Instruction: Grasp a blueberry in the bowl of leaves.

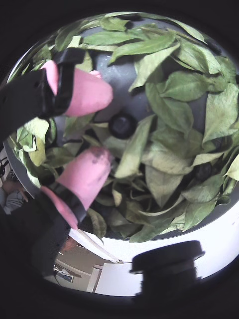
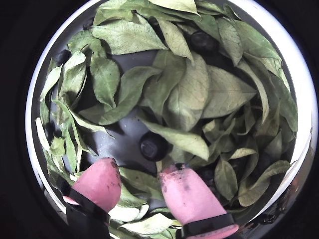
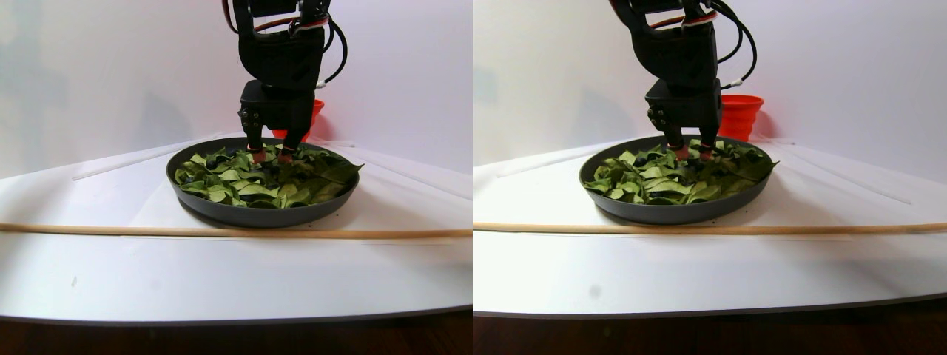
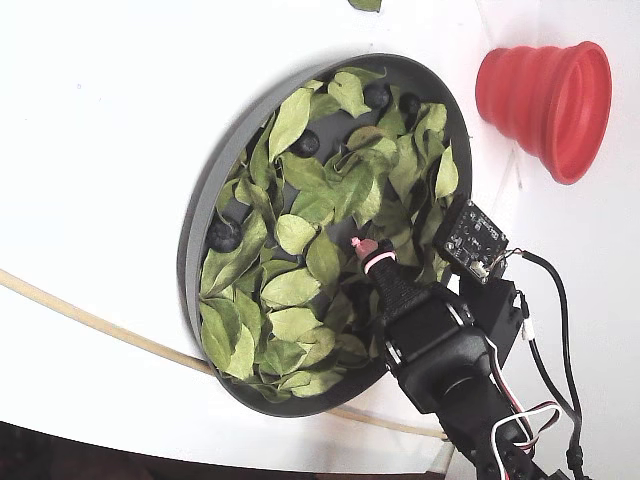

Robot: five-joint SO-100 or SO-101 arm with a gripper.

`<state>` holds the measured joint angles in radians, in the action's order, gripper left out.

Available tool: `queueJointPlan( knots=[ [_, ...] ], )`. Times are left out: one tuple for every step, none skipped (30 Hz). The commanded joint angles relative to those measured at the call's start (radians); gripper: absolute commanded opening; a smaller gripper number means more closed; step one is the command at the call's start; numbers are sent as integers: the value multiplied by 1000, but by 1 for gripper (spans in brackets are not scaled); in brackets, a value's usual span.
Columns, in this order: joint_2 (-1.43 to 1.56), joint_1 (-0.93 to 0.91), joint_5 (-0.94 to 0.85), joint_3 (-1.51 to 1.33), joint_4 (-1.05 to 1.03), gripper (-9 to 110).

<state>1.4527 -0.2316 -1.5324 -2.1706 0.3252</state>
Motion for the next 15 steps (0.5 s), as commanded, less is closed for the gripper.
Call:
queueJointPlan(
  knots=[
    [8,-26,14,58,21,16],
    [2,-28,17,64,25,16],
    [-6,-28,21,69,26,16],
    [-12,-29,23,72,29,16],
    [-18,-29,25,75,34,16],
    [-26,-31,26,77,40,16],
    [-31,-31,29,80,44,16],
    [-34,-31,32,81,46,16],
    [-37,-32,35,84,46,16],
    [-40,-32,37,87,46,16],
    [-44,-34,38,91,46,16],
    [-51,-34,40,95,48,16],
    [-55,-35,41,100,49,16],
    [-58,-35,43,101,49,16],
    [-61,-37,44,104,52,16]
  ],
)
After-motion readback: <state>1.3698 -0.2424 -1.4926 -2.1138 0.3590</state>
